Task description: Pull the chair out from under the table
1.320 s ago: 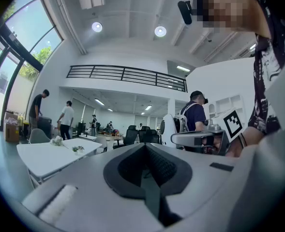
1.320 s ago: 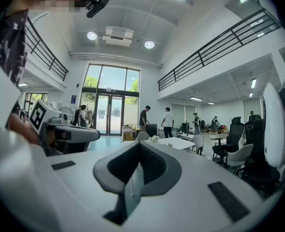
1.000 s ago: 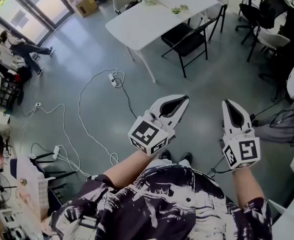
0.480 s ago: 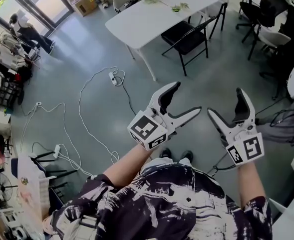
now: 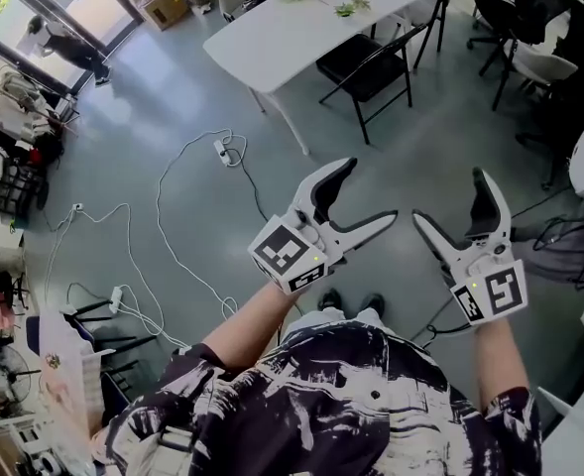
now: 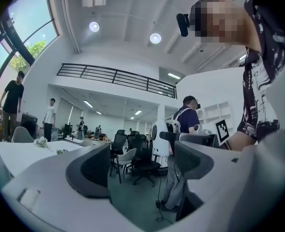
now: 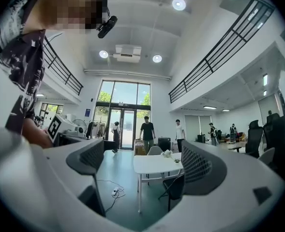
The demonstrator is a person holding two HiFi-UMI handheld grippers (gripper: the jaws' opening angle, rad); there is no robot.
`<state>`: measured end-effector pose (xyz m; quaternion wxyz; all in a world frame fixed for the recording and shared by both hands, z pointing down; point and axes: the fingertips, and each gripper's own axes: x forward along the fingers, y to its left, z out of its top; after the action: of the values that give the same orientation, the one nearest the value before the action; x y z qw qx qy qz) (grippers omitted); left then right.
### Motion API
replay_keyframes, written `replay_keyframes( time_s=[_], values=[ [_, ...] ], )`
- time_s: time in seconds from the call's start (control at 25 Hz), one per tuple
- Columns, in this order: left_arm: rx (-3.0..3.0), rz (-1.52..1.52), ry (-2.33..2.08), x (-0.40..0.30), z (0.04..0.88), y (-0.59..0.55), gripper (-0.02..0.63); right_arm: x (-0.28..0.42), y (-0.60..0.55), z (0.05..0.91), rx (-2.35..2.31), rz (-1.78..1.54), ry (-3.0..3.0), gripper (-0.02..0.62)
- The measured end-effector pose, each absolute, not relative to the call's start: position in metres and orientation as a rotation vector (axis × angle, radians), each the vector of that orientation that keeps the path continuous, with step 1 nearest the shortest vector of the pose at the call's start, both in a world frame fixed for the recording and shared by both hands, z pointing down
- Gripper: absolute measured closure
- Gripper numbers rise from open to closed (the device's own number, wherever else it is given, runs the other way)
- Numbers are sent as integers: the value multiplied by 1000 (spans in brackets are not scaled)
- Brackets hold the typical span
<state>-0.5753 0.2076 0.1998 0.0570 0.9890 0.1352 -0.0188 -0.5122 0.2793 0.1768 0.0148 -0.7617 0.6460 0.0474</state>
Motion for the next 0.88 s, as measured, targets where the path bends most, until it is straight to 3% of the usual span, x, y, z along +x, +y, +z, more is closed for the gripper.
replay_keyframes(
  time_s=[0.88],
  values=[
    [2987, -28, 461, -440, 216, 236, 215, -363, 344, 195, -2523, 119, 1878, 140]
  ],
)
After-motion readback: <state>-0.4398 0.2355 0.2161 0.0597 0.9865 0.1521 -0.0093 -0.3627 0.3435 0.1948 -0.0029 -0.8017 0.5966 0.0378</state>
